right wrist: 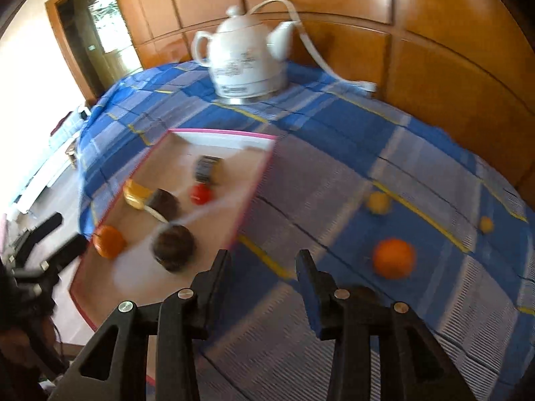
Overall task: Organize fruits
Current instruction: 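Carry the red tomato into the tray with the right tool and release, then move both tools from the tray toward the orange and tan round fruits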
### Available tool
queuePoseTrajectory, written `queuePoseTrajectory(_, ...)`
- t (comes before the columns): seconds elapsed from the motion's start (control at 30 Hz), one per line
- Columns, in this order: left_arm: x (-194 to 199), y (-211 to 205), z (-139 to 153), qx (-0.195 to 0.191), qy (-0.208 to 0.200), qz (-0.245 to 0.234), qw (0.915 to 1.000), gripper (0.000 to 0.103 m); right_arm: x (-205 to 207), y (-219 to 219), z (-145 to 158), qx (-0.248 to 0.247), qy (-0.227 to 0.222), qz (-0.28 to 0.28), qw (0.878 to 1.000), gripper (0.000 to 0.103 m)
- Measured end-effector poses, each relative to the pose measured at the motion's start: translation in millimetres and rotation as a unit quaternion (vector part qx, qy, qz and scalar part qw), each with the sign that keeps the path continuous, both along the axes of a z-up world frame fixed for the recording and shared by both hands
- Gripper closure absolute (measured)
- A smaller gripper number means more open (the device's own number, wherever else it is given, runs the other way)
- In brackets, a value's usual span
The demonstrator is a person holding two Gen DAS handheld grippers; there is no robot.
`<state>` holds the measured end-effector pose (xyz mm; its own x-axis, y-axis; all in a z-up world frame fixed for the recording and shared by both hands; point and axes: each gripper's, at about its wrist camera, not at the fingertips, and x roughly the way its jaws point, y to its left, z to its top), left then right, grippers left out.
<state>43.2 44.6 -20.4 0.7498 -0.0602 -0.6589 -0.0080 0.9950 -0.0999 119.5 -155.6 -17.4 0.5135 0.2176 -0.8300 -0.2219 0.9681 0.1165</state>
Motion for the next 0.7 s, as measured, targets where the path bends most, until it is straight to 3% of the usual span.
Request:
queuePoseTrajectory(0.4,3.4,-46.1,17.2,0.032,-0.019,-0.065,0.9972,0.0,-25.2,-121.7,1.3,-0.053,0.019,-0.11,0.992,0.061)
queuePoseTrajectory(0.57,13.8,-65.0,27.6,0.027,-0.023,-0.095,0.9948,0.0,-29.3,-159.3,-9.7,-0.067,0.026,-0.147,0.987,0.061)
queuePoseTrajectory(0.7,22.5,-85.0,30.3,0.04,-0.021,-0.12,0.9917,0.0,-32.4,-190.6,-28.2,-0.036,0.049,-0.198,0.978,0.061)
